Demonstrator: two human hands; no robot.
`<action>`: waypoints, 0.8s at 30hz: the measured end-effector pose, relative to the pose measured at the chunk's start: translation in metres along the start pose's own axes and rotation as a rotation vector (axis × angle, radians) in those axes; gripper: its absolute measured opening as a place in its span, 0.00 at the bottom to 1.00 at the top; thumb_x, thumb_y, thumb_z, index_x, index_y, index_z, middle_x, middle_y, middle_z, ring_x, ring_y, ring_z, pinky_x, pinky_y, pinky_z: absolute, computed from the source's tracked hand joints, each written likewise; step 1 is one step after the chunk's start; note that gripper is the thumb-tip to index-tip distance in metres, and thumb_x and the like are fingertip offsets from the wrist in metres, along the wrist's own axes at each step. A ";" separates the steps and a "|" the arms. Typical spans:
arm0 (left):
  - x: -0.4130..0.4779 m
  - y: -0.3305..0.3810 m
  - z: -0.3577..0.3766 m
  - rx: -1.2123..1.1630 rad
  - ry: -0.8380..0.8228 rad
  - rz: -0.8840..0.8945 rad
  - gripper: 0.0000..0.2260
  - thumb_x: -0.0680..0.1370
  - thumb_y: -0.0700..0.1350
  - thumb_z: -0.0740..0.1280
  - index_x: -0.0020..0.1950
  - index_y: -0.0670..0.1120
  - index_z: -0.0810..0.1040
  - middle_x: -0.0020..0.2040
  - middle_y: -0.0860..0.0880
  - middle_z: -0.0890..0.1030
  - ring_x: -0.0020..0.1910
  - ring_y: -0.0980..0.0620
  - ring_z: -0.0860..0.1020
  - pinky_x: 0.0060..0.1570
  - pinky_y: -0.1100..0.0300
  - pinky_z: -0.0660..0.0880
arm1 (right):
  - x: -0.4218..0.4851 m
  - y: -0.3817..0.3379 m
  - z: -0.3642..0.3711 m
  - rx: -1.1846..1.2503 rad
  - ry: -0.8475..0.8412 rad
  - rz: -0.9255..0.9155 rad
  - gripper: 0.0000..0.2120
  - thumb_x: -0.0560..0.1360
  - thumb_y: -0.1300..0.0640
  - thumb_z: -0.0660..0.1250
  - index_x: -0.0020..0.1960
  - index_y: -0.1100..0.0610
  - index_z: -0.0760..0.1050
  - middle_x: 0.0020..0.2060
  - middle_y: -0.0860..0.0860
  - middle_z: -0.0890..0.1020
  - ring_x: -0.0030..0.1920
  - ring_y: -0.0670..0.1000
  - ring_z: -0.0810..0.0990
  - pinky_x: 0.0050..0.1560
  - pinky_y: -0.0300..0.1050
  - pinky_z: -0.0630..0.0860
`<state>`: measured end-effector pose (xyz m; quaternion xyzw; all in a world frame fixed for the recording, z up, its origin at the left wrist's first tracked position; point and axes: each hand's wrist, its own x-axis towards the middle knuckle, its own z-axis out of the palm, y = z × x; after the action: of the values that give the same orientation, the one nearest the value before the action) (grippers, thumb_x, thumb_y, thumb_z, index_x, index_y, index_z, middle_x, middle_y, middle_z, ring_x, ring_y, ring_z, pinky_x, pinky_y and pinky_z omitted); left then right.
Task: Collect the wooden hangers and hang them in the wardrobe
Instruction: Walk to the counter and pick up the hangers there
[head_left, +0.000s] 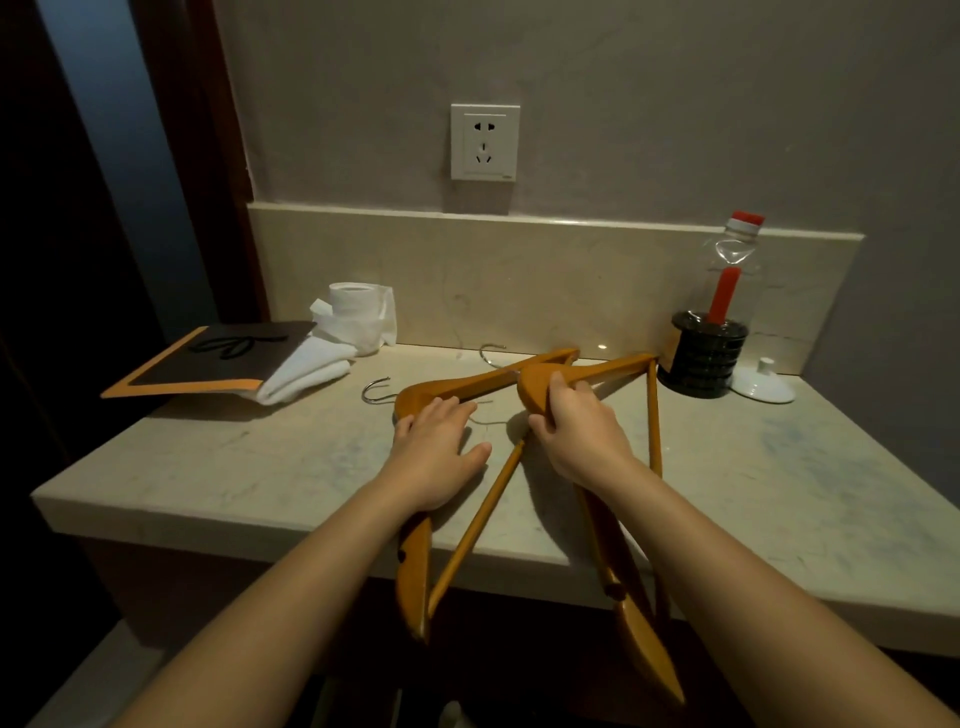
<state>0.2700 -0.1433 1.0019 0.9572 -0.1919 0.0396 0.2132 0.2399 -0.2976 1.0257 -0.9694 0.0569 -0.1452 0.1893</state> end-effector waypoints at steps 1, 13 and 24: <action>-0.001 0.000 0.000 -0.019 0.005 0.007 0.25 0.79 0.55 0.58 0.75 0.52 0.57 0.77 0.50 0.56 0.77 0.50 0.51 0.75 0.46 0.48 | -0.004 0.002 -0.003 0.019 0.042 0.000 0.24 0.79 0.51 0.59 0.72 0.58 0.58 0.64 0.59 0.71 0.61 0.59 0.75 0.57 0.52 0.76; 0.002 -0.026 -0.024 0.000 0.265 -0.091 0.27 0.74 0.61 0.62 0.68 0.48 0.64 0.67 0.47 0.69 0.67 0.46 0.67 0.68 0.47 0.64 | -0.016 0.001 -0.036 0.453 0.274 0.023 0.27 0.74 0.51 0.68 0.69 0.55 0.66 0.52 0.52 0.78 0.51 0.52 0.79 0.53 0.54 0.80; 0.027 -0.043 -0.037 0.164 -0.060 -0.305 0.31 0.67 0.66 0.66 0.61 0.45 0.72 0.64 0.42 0.70 0.64 0.42 0.67 0.63 0.45 0.64 | -0.019 -0.017 -0.036 0.692 0.332 0.009 0.11 0.77 0.60 0.62 0.58 0.51 0.72 0.31 0.48 0.71 0.33 0.48 0.73 0.35 0.41 0.74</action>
<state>0.3116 -0.1012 1.0225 0.9901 -0.0467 -0.0065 0.1323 0.2121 -0.2913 1.0599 -0.8112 0.0386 -0.3100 0.4943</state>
